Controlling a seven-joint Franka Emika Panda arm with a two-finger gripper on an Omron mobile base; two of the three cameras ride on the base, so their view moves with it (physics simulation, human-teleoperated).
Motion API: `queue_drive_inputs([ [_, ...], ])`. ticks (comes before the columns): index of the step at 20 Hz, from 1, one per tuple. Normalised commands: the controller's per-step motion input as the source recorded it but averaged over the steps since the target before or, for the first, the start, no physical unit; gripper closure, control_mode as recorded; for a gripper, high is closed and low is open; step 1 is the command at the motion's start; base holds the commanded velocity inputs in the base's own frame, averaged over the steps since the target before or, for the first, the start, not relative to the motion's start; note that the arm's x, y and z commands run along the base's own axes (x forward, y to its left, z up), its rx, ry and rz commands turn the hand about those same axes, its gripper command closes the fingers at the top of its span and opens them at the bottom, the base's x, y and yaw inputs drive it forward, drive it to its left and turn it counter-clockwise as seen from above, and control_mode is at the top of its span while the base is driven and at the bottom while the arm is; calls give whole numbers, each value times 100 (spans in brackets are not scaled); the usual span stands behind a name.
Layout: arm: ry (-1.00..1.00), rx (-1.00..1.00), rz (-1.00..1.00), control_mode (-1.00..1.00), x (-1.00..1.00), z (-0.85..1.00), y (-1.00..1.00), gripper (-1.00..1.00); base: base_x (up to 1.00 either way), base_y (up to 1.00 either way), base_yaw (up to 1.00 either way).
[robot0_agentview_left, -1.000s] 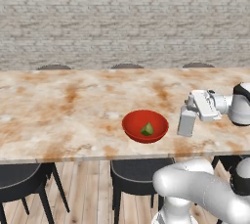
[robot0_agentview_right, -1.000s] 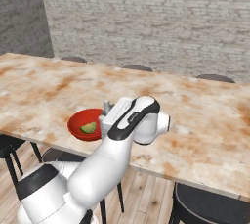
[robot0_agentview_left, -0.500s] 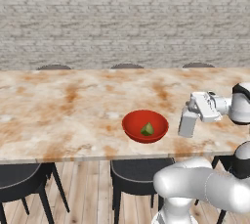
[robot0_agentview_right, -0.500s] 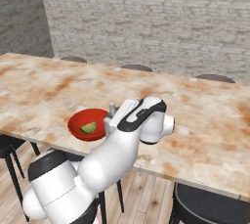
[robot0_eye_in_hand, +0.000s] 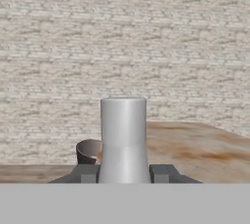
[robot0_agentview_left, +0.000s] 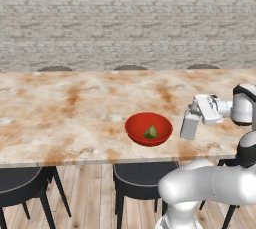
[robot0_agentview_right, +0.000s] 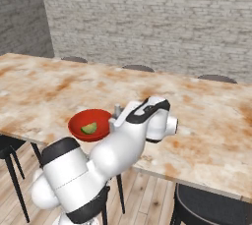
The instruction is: There is a bowl on the dining counter. Grab a lemon wedge from the fridge and place it in the bowl. Then get the liquor bottle and glass cup from the cabinet and place them next to the bowl.
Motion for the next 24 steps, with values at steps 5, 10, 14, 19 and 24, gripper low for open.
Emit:
queue_drive_inputs([
  [5, 0, 0, 0, -100, 35, -26, -7, 100, 0, 0, 0],
  [10, 0, 0, 0, -100, 36, -27, -6, 100, 0, 0, 0],
  [14, 0, 0, 0, -100, 37, -27, -7, 100, 0, 0, 0],
  [19, 0, 0, 0, -100, 39, -27, -10, 100, 0, 0, 0],
  [24, 0, 0, 0, -100, 38, -27, -9, 100, 0, 0, 0],
])
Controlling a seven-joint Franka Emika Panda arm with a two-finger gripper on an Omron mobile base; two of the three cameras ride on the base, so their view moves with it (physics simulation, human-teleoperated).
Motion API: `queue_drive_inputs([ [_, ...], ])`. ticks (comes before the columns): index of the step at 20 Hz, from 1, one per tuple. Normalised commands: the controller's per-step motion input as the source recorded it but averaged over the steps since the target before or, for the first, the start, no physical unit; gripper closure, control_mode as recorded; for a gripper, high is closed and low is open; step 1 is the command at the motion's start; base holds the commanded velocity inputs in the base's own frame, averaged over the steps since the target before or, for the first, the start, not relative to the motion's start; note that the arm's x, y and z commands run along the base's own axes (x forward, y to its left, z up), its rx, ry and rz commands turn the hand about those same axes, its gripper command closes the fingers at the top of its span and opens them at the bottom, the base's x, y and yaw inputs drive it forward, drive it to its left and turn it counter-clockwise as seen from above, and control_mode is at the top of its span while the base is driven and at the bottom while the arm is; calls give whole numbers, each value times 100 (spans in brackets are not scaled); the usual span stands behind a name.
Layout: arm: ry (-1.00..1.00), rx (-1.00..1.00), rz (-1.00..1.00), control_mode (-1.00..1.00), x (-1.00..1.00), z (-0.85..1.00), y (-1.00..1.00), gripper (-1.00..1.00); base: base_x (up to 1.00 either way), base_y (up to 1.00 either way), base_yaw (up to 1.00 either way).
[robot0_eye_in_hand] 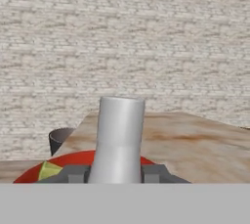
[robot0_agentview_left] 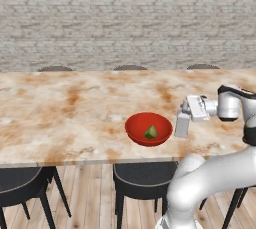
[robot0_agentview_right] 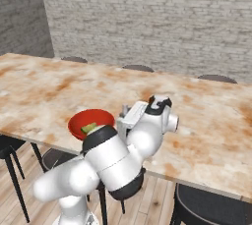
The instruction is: There is a bowl on the dining counter. Grab a lemon wedge from the fridge and place it in the bowl. Then get the liquor bottle and glass cup from the cabinet and place them next to the bowl.
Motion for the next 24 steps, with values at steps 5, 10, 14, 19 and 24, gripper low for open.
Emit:
queue_drive_inputs([
  [5, 0, 0, 0, -100, 34, -27, -6, 100, 0, 0, 0],
  [10, 0, 0, 4, -100, 5, -40, 1, 100, 0, 0, 0],
  [14, 0, 0, 2, -100, -9, -35, 8, 100, 0, 0, 0],
  [19, -1, -1, 0, -100, -25, -15, 20, 100, 0, 0, 0],
  [24, -23, -22, 0, -100, -71, -23, 47, 100, 0, 0, 0],
])
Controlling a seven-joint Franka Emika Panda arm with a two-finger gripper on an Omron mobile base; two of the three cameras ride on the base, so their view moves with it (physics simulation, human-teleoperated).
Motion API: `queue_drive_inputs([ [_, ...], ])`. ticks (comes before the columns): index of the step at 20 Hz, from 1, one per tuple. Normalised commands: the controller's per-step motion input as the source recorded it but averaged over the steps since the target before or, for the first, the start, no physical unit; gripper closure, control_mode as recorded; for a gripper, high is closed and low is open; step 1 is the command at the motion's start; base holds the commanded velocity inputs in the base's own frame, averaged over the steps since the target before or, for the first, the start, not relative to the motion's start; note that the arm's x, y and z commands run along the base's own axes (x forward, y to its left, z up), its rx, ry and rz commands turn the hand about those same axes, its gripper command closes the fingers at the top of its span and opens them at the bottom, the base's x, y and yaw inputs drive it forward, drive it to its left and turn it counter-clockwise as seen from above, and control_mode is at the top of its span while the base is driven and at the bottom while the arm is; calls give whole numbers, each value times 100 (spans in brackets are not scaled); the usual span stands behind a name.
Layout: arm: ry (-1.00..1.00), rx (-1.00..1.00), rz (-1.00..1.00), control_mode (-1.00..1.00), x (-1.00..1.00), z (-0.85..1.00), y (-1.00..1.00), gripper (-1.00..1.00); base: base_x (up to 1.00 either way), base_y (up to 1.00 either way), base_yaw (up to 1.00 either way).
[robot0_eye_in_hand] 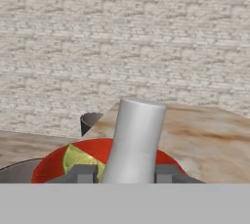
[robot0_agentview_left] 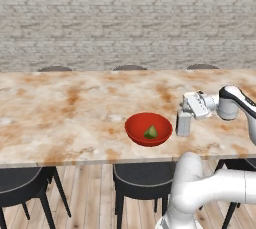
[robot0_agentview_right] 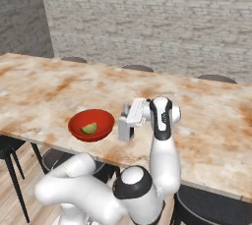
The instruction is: There is a bowl on the dining counter. Grab a lemon wedge from the fridge and place it in the bowl. Then get the liquor bottle and glass cup from the cabinet and place them next to the bowl.
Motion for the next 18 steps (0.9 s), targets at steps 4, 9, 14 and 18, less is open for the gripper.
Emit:
queue_drive_inputs([
  [4, -16, -11, 0, -100, -36, -13, 22, 100, 0, 0, 0],
  [9, -6, 0, 0, -100, -16, -1, -3, -100, 0, 0, 0],
  [14, -13, 0, 0, -100, -50, 2, -12, -100, 0, 0, 0],
  [18, -9, 3, 0, -100, -34, 20, -33, -100, 0, 0, 0],
])
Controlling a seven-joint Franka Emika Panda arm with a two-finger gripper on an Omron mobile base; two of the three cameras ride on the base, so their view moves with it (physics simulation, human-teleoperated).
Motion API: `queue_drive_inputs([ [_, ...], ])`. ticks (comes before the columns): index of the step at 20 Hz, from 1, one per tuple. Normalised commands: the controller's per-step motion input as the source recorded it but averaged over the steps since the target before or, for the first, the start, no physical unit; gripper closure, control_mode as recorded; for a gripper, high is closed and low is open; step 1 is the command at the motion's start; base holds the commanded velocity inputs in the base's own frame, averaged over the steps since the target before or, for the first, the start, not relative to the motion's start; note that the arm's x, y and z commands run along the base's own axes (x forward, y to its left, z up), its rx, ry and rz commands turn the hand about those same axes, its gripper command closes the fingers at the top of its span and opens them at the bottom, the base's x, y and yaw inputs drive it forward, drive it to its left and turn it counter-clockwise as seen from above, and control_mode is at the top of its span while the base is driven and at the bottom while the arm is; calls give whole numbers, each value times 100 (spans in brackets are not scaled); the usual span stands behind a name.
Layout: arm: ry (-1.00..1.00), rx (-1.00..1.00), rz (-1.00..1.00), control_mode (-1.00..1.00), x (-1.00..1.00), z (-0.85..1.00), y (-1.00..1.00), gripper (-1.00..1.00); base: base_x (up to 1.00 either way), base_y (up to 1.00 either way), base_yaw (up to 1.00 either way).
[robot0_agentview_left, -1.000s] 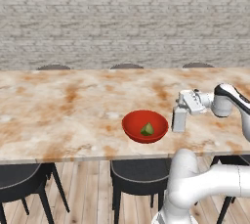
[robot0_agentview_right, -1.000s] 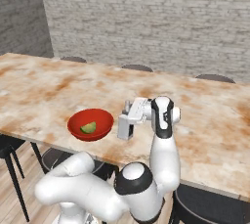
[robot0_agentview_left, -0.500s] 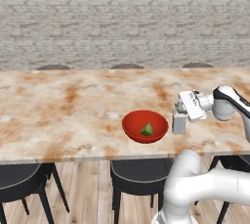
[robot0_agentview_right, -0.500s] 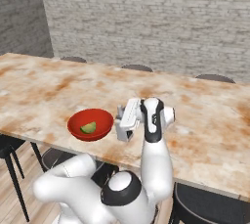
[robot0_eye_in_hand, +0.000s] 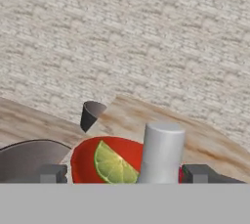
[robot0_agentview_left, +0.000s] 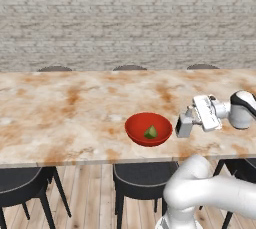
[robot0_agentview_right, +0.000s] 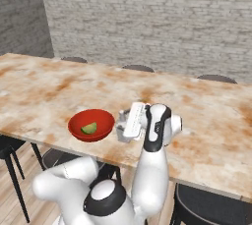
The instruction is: There is a bowl on the dining counter. Grab a lemon wedge from the fridge and place it in the bowl. Then get the liquor bottle and glass cup from the cabinet and place them next to the bowl.
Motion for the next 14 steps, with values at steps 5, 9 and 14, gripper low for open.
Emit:
queue_drive_inputs([
  [5, 0, 2, 0, -100, 4, 49, -34, -100, 0, 0, 0],
  [9, 0, 0, -1, -100, 4, 71, -14, -100, 0, 0, 0],
  [14, 0, 0, -12, -100, -8, 83, 6, -100, 0, 0, 0],
])
